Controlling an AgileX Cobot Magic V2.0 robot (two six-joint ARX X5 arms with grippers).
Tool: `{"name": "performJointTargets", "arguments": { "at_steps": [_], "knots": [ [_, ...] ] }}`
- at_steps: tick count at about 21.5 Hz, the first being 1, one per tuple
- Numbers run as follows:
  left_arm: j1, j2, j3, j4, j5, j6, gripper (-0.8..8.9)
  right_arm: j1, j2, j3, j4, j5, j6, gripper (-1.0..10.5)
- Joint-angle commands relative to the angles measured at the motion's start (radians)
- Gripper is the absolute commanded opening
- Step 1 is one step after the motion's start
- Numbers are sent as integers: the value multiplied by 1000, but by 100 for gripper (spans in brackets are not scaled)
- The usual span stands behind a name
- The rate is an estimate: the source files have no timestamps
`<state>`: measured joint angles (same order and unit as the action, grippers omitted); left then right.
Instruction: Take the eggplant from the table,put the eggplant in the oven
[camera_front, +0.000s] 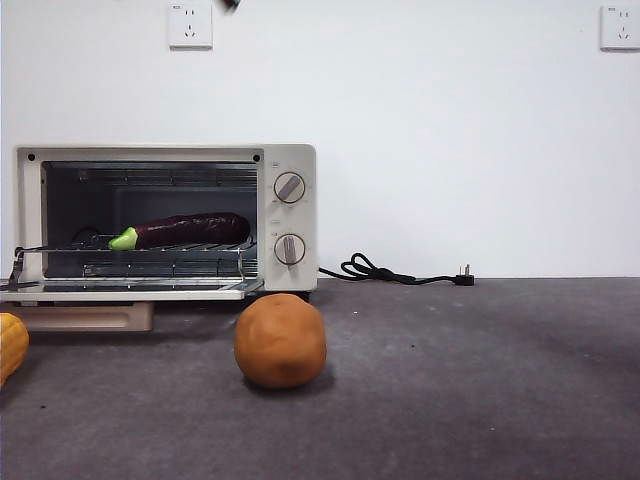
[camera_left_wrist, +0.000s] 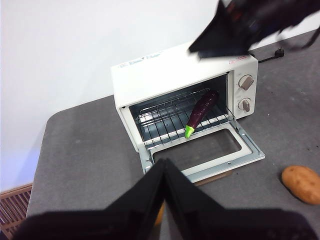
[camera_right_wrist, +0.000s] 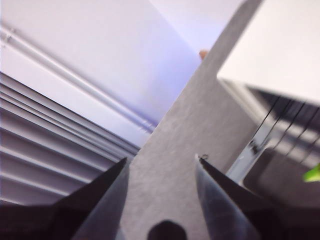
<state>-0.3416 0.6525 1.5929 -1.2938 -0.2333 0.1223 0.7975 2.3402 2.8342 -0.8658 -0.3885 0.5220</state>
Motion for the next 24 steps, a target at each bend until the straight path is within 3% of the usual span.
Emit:
{"name": "performJointTargets", "arguments": {
  "at_steps": [1,6,8,20,24],
  "knots": [
    [-5,-3,-6,10,-3,2,-6,1,5,164,-150,49,-168,225],
    [-10,-3,-6,19,-2,2,-6,1,5,397,-417,166,-312,221],
    [-15,-1,-6,23,-2,1,-6,0,-32,393,-501,201,-362,221],
    [-20,18,-7,24,4,1,-6,0,-191,391,-509,292,-411,218],
    [-20,18,-7,23,4,1,-6,0,-249,389,-511,397,-466,217]
  ]
}}
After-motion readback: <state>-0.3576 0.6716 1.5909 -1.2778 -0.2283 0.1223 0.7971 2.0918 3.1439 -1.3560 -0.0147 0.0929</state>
